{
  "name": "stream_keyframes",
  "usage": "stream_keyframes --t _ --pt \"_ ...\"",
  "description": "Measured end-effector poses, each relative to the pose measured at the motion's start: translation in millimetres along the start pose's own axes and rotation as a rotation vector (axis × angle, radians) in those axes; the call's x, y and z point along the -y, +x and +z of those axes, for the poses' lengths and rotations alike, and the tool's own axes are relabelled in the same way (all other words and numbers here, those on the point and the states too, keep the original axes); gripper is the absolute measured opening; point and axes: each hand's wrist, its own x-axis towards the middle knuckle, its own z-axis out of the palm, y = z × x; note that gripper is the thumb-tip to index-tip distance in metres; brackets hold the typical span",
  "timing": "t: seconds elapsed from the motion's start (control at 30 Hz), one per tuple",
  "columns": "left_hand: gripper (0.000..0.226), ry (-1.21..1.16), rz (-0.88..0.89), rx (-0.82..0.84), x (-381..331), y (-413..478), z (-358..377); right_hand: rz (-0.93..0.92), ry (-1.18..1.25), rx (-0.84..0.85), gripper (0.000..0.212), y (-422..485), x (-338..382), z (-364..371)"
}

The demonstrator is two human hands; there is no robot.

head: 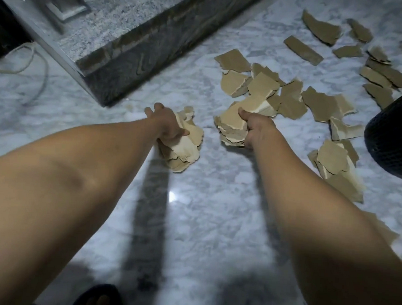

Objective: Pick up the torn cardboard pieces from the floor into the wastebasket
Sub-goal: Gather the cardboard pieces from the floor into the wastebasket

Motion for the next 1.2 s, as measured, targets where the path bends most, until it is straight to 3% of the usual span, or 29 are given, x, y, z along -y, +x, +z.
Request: stream_keyframes --t 0.07,0.17,0.23,0.27,0.4,0.53,0.67,0.8,0.9,1.0,1.13,1.17,1.2 --pt "0.082 0.009 0.025 -0.01 -3 4 -4 -0.02 -0.082 -0.13 0.089 -30 4 11" --pt "0.092 0.05 0.015 0.005 -3 14 -5 -0.069 -0.217 -0.188 0.065 -74 12 28" --pt "0.094 0.012 -0.039 0.012 -3 16 -4 -0.073 -0.305 -0.228 0.072 -76 13 27" --pt "0.09 -0.002 -0.046 0.01 -2 15 -5 -0.074 -0.333 -0.204 0.075 -72 11 29" --pt "0.08 -0.055 0.017 0.029 -3 14 -10 -0.155 -0.426 -0.068 0.042 -74 10 27" --pt "0.078 -0.092 0.039 -0.019 -5 8 -3 -0.144 -0.513 -0.1 0.058 -57 3 31" --pt "0.071 -0.164 -0.017 -0.061 -6 -12 5 -0.146 -0.532 -0.135 0.054 -100 -4 33" --pt "0.086 -0.196 -0.056 -0.015 -7 -29 16 -0.097 -0.494 -0.065 0.061 -118 -18 9" --pt "0.084 -0.134 0.01 0.004 -20 -46 13 -0.021 -0.418 0.021 0.072 -128 -27 -24" --pt "0.062 -0.062 0.127 -0.013 -54 -70 -11 0.007 -0.384 0.109 0.069 -139 -16 -63" --pt "0.043 -0.124 0.258 -0.162 -121 -99 -63 -0.097 -0.357 0.137 0.092 -116 46 -137" --pt "0.04 -0.155 0.305 -0.203 -141 -112 -80 -0.148 -0.345 0.12 0.09 -141 70 -157" --pt "0.038 -0.186 0.346 -0.241 -164 -123 -96 -0.197 -0.317 0.1 0.075 -167 97 -178"
